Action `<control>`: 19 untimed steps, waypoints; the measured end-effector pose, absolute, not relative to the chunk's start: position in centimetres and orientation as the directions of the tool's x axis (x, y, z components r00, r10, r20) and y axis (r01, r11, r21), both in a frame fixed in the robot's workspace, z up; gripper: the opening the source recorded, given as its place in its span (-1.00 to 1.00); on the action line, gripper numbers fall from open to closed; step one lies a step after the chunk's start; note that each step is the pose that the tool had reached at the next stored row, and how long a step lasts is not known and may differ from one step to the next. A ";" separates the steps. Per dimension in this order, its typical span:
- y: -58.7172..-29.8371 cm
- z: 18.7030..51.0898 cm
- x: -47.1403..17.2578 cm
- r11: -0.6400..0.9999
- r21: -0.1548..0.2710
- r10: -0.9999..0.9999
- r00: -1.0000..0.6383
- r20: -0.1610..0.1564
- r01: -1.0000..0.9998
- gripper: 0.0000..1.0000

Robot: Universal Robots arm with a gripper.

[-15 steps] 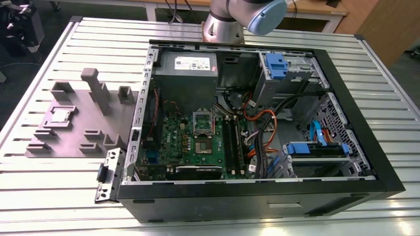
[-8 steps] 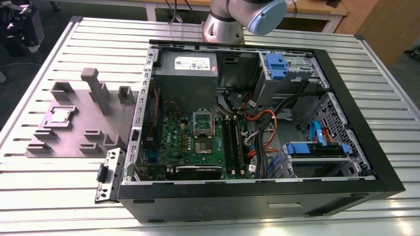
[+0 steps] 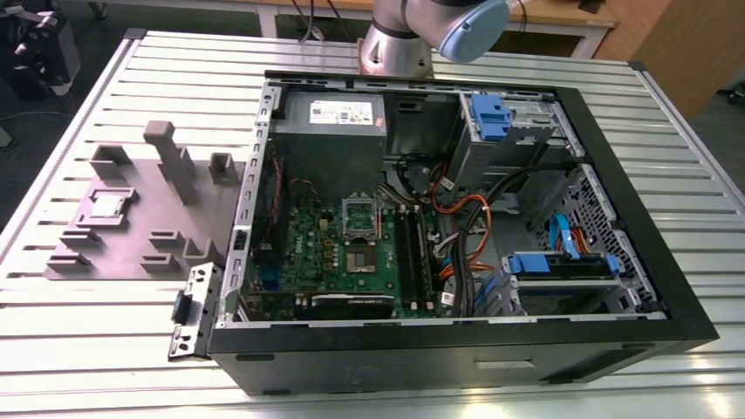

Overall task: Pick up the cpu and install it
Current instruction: 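Pick up the cpu and move it towards the insertion slot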

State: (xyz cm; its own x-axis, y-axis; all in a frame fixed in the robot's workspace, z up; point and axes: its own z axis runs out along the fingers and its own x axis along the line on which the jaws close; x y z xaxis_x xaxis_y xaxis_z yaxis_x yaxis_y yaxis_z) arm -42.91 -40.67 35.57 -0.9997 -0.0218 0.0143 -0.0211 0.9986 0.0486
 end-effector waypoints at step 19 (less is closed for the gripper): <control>-40.7 34.9 -42.9 0.999 0.049 -0.022 -1.000 0.014 -0.021 0.18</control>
State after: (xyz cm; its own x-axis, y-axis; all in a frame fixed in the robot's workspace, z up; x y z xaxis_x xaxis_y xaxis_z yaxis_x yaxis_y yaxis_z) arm -42.91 -40.67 34.88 -0.9997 -0.0218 0.0142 -0.0210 0.9986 0.0487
